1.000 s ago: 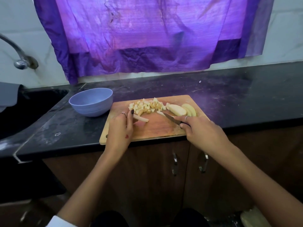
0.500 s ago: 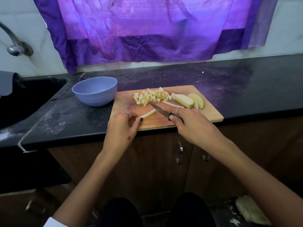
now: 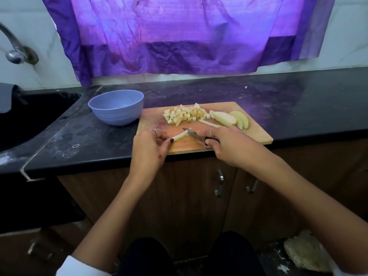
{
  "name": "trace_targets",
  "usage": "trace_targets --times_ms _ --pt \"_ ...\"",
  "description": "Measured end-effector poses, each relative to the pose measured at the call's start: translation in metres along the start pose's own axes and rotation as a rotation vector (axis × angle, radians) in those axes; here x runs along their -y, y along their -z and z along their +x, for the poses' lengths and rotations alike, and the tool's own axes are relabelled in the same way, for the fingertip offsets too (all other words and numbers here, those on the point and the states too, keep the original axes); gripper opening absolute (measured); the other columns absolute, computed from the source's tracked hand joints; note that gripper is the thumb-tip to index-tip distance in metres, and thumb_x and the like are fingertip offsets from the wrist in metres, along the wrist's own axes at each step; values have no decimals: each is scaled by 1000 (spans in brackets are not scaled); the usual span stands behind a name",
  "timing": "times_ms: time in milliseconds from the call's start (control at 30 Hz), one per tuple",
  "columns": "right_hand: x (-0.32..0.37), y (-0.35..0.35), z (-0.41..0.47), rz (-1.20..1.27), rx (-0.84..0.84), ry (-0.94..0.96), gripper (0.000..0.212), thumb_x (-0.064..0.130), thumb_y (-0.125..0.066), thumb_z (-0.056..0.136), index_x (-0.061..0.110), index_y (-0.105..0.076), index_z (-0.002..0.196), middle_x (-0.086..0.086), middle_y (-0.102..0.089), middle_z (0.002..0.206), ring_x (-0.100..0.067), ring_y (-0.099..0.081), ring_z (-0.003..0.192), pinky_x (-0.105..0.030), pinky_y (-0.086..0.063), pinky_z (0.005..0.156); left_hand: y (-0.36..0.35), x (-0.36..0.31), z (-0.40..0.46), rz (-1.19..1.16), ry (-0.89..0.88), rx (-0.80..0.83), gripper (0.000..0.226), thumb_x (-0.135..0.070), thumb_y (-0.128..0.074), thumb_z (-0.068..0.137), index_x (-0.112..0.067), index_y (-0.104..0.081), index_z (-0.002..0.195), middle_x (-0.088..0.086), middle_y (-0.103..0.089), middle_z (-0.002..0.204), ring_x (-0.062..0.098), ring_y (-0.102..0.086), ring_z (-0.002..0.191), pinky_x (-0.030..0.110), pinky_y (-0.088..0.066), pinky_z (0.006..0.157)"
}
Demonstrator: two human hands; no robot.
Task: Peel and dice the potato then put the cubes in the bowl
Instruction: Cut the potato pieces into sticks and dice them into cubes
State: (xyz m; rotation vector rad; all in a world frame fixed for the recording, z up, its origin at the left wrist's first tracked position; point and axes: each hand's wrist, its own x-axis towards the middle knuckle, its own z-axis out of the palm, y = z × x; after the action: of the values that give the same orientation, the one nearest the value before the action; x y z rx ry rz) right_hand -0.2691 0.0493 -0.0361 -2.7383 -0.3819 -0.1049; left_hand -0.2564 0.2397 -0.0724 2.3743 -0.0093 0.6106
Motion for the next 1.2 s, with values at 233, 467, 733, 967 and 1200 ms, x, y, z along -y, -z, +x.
trace_targets --times_ms 233,467,733,967,1200 --pt "3 -3 -6 -159 -191 65 37 32 -40 102 41 -45 138 3 -51 79 -8 -40 60 -27 -33 53 0 1 1 -26 8 6 21 -23 -69 87 -10 -73 103 5 -72 95 3 -51 72 11 -33 58" --pt "6 -13 -8 -94 -213 94 37 28 -40 102 37 -47 137 13 -39 65 -3 -39 57 -23 -29 47 0 0 1 -43 3 20 21 -21 -69 87 -8 -72 104 3 -71 95 0 -50 68 8 -33 57" --pt "18 -6 -4 -151 -87 96 40 23 -44 101 39 -47 137 6 -46 78 -4 -42 59 -22 -35 48 1 -1 -2 -49 -13 -3 19 -19 -70 87 -7 -73 101 4 -71 92 4 -54 70 8 -33 59" --pt "12 -7 -8 -236 -216 58 43 25 -45 101 42 -41 140 -2 -63 105 -12 -50 69 -23 -34 48 2 -3 -4 -57 11 14 19 -21 -69 88 -8 -72 101 -4 -64 83 2 -51 67 10 -34 57" --pt "13 -9 -5 -31 -148 91 37 28 -44 101 38 -49 136 4 -55 90 -3 -40 59 -22 -30 48 1 -1 -3 -47 10 5 20 -22 -68 88 -9 -72 102 -2 -66 85 2 -52 68 10 -34 57"
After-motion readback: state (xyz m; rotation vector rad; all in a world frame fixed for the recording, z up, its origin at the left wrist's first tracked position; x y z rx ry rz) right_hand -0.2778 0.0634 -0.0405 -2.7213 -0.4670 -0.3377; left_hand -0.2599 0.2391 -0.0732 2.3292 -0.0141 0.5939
